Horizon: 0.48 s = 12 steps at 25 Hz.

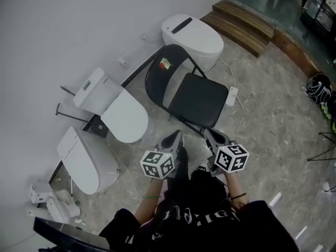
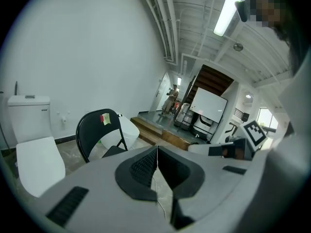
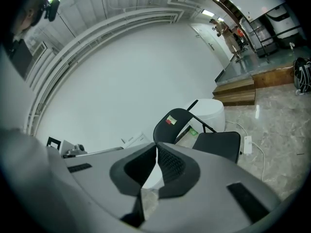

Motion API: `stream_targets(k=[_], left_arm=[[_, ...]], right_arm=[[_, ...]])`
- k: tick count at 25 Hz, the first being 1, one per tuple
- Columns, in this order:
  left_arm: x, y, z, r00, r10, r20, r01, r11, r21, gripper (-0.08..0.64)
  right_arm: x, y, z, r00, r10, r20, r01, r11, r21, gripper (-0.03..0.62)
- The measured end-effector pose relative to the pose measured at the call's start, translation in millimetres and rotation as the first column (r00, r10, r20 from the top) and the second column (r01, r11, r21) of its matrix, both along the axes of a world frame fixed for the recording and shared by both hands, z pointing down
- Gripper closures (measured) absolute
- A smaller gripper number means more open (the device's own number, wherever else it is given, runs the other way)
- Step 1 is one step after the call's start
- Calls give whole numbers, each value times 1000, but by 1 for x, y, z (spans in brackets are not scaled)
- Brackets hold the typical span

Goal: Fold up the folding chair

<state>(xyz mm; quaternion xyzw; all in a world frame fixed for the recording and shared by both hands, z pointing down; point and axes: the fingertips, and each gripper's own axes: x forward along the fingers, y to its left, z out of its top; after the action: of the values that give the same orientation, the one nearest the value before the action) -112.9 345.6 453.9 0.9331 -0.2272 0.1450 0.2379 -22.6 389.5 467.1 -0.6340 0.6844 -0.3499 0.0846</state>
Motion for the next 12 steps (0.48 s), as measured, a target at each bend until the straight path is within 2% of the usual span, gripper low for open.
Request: stream_targets(k=[6,12], left_arm=[[27,-54,11,999,40,1,-40,999,-17,555],[54,-132,11,997,78,28,-77,997,-12,555]], right_arm=[[28,-41,5,999,46,8,-46,999,4,571],[55,-106,5,995,100,-3,-100,995,-11,571]])
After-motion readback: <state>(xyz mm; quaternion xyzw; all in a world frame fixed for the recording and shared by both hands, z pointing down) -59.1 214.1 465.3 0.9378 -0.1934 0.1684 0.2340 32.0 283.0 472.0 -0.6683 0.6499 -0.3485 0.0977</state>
